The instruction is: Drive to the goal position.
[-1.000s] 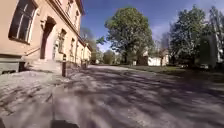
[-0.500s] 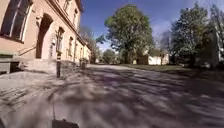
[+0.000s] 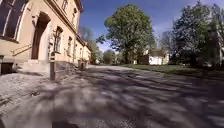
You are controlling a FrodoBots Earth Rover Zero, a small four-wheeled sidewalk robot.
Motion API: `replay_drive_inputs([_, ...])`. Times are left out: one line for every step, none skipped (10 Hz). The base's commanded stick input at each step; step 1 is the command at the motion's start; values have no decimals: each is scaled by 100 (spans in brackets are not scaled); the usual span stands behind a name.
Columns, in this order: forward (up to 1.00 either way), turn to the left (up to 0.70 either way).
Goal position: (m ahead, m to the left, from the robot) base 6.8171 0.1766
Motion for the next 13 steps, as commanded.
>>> replay_drive_inputs([100,0])
replay_drive_inputs([100,0])
replay_drive_inputs([100,0])
replay_drive_inputs([100,0])
replay_drive_inputs([100,0])
replay_drive_inputs([100,0])
replay_drive_inputs([100,0])
replay_drive_inputs([100,0])
replay_drive_inputs([100,0])
replay_drive_inputs([100,0])
replay_drive_inputs([100,0])
replay_drive_inputs([100,0])
replay_drive_inputs([100,7])
